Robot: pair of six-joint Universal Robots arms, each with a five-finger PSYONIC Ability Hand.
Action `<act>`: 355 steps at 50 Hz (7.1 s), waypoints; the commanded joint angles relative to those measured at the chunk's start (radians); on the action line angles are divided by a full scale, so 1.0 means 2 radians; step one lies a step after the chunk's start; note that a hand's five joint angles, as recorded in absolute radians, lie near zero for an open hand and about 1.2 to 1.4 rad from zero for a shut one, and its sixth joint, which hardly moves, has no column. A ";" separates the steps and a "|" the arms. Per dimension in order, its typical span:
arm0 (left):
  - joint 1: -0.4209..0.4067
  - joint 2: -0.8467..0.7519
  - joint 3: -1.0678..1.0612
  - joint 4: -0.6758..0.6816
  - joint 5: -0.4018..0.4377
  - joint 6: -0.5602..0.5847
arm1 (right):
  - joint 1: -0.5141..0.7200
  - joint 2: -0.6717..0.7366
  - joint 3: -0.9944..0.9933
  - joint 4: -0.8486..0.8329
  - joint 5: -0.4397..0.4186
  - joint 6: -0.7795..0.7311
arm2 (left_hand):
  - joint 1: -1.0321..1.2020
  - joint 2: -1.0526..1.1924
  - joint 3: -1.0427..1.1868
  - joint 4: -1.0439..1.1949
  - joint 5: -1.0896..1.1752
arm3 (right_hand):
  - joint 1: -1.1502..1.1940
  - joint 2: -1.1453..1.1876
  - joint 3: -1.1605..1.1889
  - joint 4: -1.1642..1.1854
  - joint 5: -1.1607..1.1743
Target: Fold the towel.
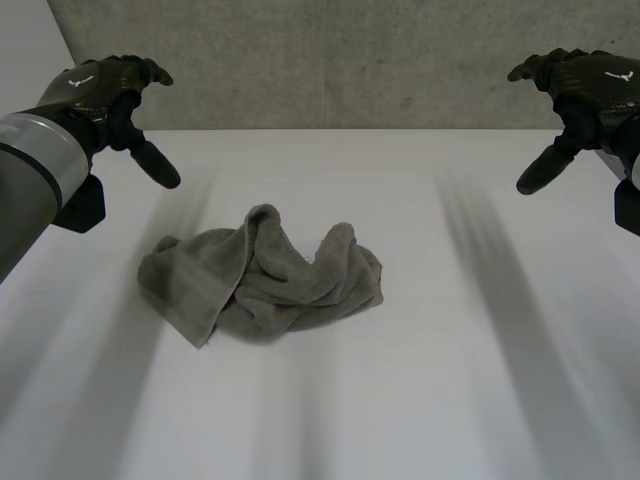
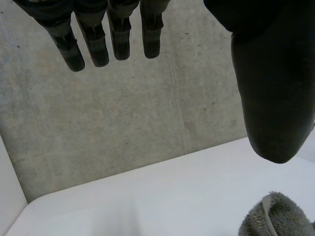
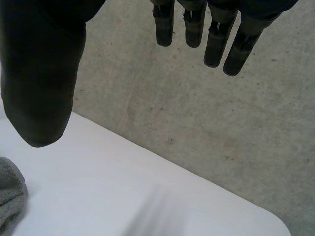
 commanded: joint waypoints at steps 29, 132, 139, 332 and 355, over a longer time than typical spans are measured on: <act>-0.043 -0.271 0.030 0.132 0.076 0.067 | 0.130 0.455 -0.234 -0.078 -0.108 0.139 | 0.001 0.017 -0.029 -0.033 0.027 | -0.030 -0.038 -0.026 -0.038 -0.031; -0.045 -0.091 -0.313 0.236 0.033 0.171 | 0.043 0.112 0.186 -0.069 -0.089 -0.143 | 0.048 0.064 -0.029 -0.033 0.074 | 0.087 0.079 -0.026 -0.038 0.086; -0.029 -0.101 -0.303 0.237 0.032 0.179 | 0.035 0.111 0.185 -0.071 -0.087 -0.142 | 0.051 0.067 -0.029 -0.033 0.077 | 0.093 0.085 -0.026 -0.038 0.092; 0.123 -0.012 -0.283 0.199 0.099 0.321 | 0.037 0.157 0.036 0.096 -0.205 -0.381 | 0.553 0.569 -0.029 -0.033 0.579 | 0.317 0.309 -0.026 -0.038 0.316; 0.123 -0.031 -0.265 0.211 0.128 0.318 | 0.051 0.227 -0.047 0.064 -0.204 -0.365 | 0.553 0.569 -0.029 -0.033 0.579 | 0.581 0.573 -0.026 -0.038 0.580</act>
